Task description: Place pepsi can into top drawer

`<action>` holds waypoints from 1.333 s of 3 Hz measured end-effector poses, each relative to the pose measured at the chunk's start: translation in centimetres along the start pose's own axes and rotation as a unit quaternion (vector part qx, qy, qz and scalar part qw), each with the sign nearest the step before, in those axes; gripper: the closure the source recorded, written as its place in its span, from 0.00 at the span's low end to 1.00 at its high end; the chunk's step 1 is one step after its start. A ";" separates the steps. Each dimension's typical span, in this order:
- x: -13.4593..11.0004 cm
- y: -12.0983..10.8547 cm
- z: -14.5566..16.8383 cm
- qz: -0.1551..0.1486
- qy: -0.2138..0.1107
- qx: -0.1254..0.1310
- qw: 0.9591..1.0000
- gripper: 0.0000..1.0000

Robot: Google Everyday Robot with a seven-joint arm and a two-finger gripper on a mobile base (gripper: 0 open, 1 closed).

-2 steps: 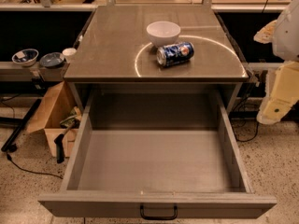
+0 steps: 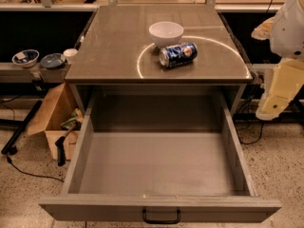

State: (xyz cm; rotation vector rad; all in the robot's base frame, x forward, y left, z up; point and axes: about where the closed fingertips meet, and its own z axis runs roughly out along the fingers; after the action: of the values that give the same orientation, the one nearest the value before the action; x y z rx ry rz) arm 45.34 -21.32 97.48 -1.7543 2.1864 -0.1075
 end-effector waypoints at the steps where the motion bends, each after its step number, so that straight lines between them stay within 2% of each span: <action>1: -2.3 -3.3 1.9 -0.041 -0.023 0.005 0.999 0.00; 2: -4.0 -5.1 2.8 -0.065 -0.039 0.006 0.997 0.00; 4: -7.2 -9.2 5.5 -0.092 -0.062 -0.001 0.994 0.00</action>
Offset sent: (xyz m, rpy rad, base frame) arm 0.0893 0.0437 -0.0056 0.0474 -0.0628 0.2033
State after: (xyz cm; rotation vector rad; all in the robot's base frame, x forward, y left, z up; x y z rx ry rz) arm 56.90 -15.78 96.20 -1.9061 1.9371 -0.0392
